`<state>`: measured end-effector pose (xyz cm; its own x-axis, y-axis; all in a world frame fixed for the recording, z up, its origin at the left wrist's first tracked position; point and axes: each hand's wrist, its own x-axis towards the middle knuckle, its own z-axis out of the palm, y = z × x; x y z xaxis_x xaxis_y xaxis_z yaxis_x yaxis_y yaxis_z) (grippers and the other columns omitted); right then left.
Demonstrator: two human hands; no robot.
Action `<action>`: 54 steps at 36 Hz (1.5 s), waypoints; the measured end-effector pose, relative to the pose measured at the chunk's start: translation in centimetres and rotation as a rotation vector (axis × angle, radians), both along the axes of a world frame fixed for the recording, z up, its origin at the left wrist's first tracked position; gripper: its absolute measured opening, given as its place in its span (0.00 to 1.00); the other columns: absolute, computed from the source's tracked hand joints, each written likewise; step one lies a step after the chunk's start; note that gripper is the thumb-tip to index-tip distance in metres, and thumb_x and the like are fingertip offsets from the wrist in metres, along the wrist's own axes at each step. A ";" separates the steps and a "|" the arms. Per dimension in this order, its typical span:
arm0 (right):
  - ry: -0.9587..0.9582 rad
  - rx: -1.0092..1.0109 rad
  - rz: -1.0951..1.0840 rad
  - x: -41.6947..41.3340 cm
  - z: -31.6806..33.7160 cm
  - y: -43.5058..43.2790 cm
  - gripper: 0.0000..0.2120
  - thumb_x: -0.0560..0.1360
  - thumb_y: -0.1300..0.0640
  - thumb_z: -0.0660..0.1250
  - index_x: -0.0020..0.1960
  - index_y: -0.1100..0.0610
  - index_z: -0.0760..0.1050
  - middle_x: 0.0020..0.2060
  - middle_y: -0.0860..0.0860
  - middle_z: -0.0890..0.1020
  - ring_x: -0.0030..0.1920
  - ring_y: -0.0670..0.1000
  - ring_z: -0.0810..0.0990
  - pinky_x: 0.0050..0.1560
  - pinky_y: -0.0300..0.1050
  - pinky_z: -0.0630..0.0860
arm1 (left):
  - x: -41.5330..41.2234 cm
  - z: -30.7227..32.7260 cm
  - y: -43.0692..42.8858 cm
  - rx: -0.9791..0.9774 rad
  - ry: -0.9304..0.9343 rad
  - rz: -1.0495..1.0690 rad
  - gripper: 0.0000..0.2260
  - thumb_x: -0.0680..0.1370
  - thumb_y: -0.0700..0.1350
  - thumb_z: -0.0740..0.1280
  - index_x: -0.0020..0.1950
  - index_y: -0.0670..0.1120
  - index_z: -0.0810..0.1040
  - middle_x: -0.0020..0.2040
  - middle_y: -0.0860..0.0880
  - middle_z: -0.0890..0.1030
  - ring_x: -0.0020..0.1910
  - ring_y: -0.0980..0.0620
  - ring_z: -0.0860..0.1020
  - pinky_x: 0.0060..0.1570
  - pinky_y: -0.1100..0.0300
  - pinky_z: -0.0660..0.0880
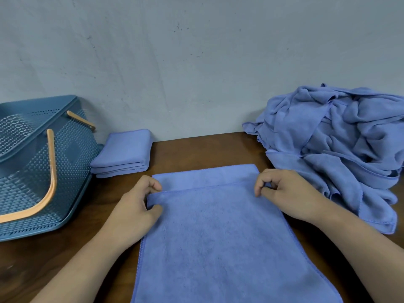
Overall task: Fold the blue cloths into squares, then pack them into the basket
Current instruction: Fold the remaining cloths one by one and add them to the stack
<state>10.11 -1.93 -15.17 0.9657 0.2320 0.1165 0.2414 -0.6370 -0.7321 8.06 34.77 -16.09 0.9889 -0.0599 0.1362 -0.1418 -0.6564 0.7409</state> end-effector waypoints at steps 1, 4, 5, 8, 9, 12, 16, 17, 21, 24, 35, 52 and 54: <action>0.005 -0.020 0.006 0.0 0.1 0.0 0.17 0.75 0.69 0.67 0.38 0.48 0.83 0.36 0.44 0.79 0.33 0.44 0.71 0.36 0.34 0.67 | -0.1 0.2 0.0 0.007 0.014 -0.013 0.16 0.74 0.33 0.67 0.55 0.52 0.74 0.44 0.44 0.81 0.36 0.44 0.73 0.36 0.52 0.72; 0.021 -0.033 0.010 0.2 0.3 -0.3 0.18 0.74 0.69 0.67 0.37 0.48 0.83 0.39 0.43 0.81 0.35 0.43 0.74 0.38 0.34 0.69 | -0.2 0.5 0.0 0.024 0.034 -0.029 0.14 0.74 0.32 0.65 0.54 0.49 0.75 0.41 0.42 0.79 0.33 0.52 0.70 0.33 0.59 0.69; 0.028 -0.033 0.012 0.3 0.3 -0.3 0.18 0.74 0.69 0.67 0.37 0.48 0.83 0.39 0.43 0.81 0.35 0.43 0.74 0.39 0.35 0.69 | -0.3 0.6 0.0 0.031 0.038 -0.033 0.14 0.74 0.32 0.65 0.53 0.49 0.75 0.41 0.42 0.79 0.33 0.52 0.70 0.32 0.60 0.68; 0.025 -0.019 0.025 0.4 0.0 -0.3 0.17 0.75 0.68 0.68 0.37 0.48 0.84 0.39 0.42 0.81 0.37 0.44 0.75 0.42 0.38 0.70 | -0.4 0.3 0.0 0.038 0.022 -0.030 0.15 0.74 0.32 0.65 0.54 0.51 0.74 0.42 0.42 0.79 0.34 0.47 0.72 0.34 0.55 0.70; 0.019 -0.003 0.024 0.3 -0.2 -0.4 0.17 0.76 0.68 0.68 0.38 0.48 0.85 0.39 0.43 0.82 0.37 0.45 0.76 0.43 0.42 0.71 | -0.3 0.1 0.0 0.030 0.007 -0.014 0.16 0.74 0.32 0.65 0.55 0.51 0.74 0.43 0.43 0.80 0.36 0.45 0.73 0.36 0.52 0.71; -0.026 0.122 0.005 0.5 -0.4 -0.5 0.17 0.78 0.67 0.67 0.41 0.48 0.86 0.42 0.49 0.83 0.43 0.62 0.80 0.46 0.57 0.76 | -0.4 -0.2 0.0 -0.080 -0.071 0.030 0.14 0.75 0.36 0.68 0.56 0.51 0.74 0.43 0.44 0.80 0.39 0.39 0.72 0.39 0.50 0.71; -0.130 0.373 -0.144 1.1 -0.6 0.0 0.19 0.81 0.68 0.63 0.42 0.49 0.85 0.42 0.53 0.84 0.39 0.60 0.75 0.45 0.50 0.68 | -0.3 0.4 -0.6 -0.442 -0.164 0.100 0.10 0.81 0.35 0.70 0.53 0.48 0.72 0.45 0.49 0.82 0.43 0.50 0.77 0.46 0.52 0.72; -0.141 0.408 -0.177 1.2 -0.6 0.2 0.19 0.82 0.67 0.63 0.44 0.48 0.86 0.42 0.49 0.85 0.39 0.57 0.75 0.45 0.48 0.69 | 0.0 0.4 -0.7 -0.489 -0.177 0.129 0.11 0.82 0.35 0.69 0.53 0.49 0.72 0.45 0.53 0.83 0.45 0.52 0.79 0.49 0.54 0.73; -0.041 0.278 -0.147 1.6 -1.1 0.7 0.09 0.83 0.54 0.68 0.55 0.40 0.82 0.40 0.37 0.83 0.39 0.41 0.79 0.44 0.36 0.74 | 0.8 0.0 -0.7 -0.357 -0.125 0.235 0.11 0.84 0.47 0.69 0.65 0.58 0.72 0.52 0.59 0.86 0.55 0.62 0.82 0.59 0.58 0.74; -0.036 0.204 -0.124 1.5 -1.7 0.6 0.10 0.80 0.60 0.72 0.52 0.43 0.83 0.35 0.37 0.81 0.35 0.40 0.76 0.39 0.31 0.71 | 0.9 -0.5 -0.2 -0.310 -0.070 0.174 0.14 0.82 0.45 0.71 0.62 0.61 0.74 0.53 0.57 0.86 0.53 0.56 0.83 0.57 0.55 0.75; -0.030 0.015 -0.068 1.1 -1.1 -0.3 0.12 0.76 0.62 0.76 0.50 0.44 0.86 0.52 0.37 0.82 0.44 0.39 0.79 0.48 0.29 0.73 | 0.1 -0.3 0.0 0.056 -0.084 -0.042 0.13 0.75 0.33 0.71 0.47 0.52 0.80 0.45 0.51 0.79 0.38 0.49 0.74 0.42 0.57 0.72; -0.077 0.037 -0.164 1.2 -1.6 -0.4 0.11 0.78 0.60 0.73 0.48 0.43 0.85 0.26 0.41 0.77 0.30 0.42 0.75 0.36 0.33 0.70 | 0.4 -0.4 -0.4 -0.147 -0.307 0.137 0.13 0.82 0.39 0.69 0.60 0.55 0.83 0.49 0.66 0.80 0.43 0.62 0.78 0.46 0.72 0.71; -0.100 0.007 -0.164 1.3 -1.8 -0.4 0.11 0.77 0.59 0.75 0.49 0.41 0.85 0.32 0.44 0.78 0.33 0.43 0.76 0.37 0.32 0.70 | 0.9 -1.2 0.0 0.054 -0.200 0.086 0.13 0.82 0.45 0.70 0.64 0.59 0.80 0.61 0.65 0.80 0.58 0.58 0.78 0.57 0.70 0.70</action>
